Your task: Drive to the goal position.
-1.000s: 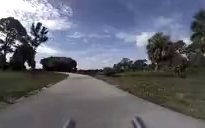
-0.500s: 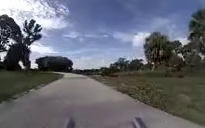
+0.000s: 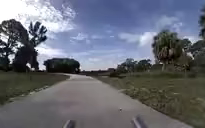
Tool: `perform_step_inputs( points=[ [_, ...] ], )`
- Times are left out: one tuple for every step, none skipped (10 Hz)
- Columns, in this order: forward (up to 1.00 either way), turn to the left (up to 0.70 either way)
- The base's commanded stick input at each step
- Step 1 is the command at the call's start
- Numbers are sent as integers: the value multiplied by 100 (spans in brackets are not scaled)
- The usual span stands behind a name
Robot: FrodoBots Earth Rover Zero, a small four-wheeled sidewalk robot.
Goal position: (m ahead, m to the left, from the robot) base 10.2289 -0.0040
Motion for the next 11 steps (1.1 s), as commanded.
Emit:
perform_step_inputs(
  points=[
    [69,34],
    [69,34],
    [69,22],
    [69,3],
    [69,3],
    [69,3],
    [69,3],
    [69,3],
    [69,3],
    [69,3],
    [69,3]
  ],
)
